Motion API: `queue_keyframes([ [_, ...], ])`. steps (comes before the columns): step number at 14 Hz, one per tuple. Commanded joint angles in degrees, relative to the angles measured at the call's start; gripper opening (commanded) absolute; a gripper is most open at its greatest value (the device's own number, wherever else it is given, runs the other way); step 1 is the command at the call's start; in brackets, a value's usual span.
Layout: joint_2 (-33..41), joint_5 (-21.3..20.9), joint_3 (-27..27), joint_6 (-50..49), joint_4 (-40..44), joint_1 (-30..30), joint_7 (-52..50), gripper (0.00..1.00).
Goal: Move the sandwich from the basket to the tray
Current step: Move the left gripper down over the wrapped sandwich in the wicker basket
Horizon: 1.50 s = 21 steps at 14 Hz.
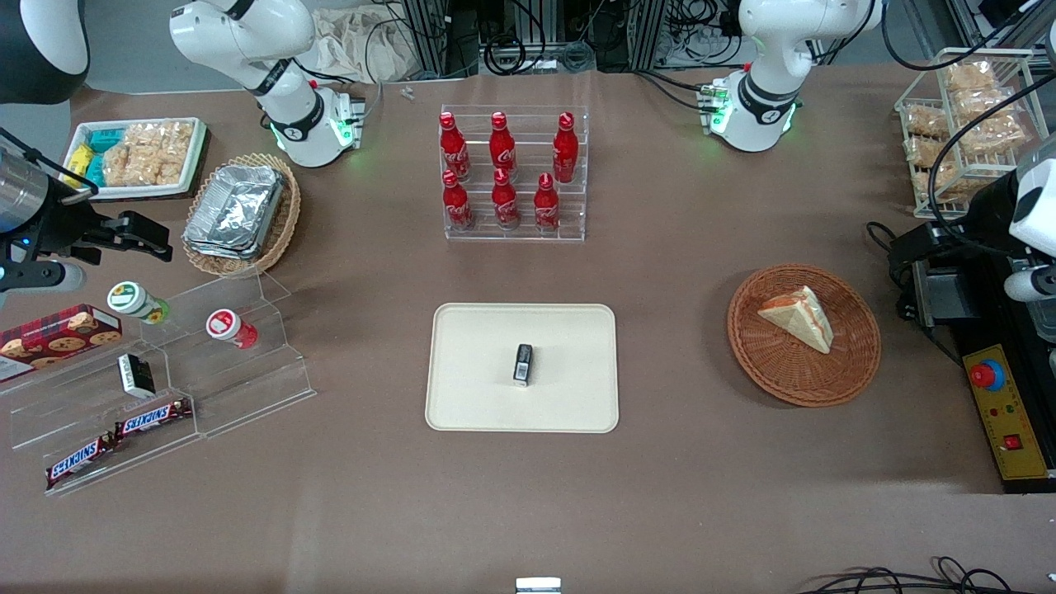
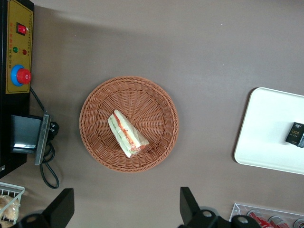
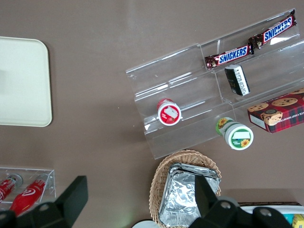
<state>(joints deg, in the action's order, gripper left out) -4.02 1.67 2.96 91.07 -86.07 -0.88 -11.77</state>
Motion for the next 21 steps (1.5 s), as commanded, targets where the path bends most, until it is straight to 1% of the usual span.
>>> queue_keyframes([
  [1,0.3,-1.0,0.0,-1.2,0.4,-0.2,0.5,1.0],
  [3,0.2,-1.6,0.1,-1.8,0.7,-0.2,1.1,1.0],
  [5,0.0,-2.7,0.1,-1.7,0.8,-0.2,5.8,1.0],
  [8,-0.1,-1.9,0.2,-1.8,0.2,-3.1,10.0,1.0],
  [11,-0.2,-1.5,0.2,-4.5,0.6,-3.2,9.5,1.0],
  [13,-1.2,-0.6,0.2,-5.6,0.7,-4.6,9.4,1.0],
  [14,-1.8,-0.4,0.1,-6.0,0.1,-4.7,8.0,1.0],
  [15,-2.0,-0.4,0.2,-6.1,-1.1,-4.7,4.5,1.0],
  [17,-2.4,-0.5,0.1,-4.8,-5.5,-4.7,-1.9,1.0],
  [19,-1.7,-0.4,0.1,1.4,-12.4,-4.7,-4.9,1.0],
  [21,-1.9,-0.4,0.4,7.7,-17.3,-4.2,-13.8,1.0],
])
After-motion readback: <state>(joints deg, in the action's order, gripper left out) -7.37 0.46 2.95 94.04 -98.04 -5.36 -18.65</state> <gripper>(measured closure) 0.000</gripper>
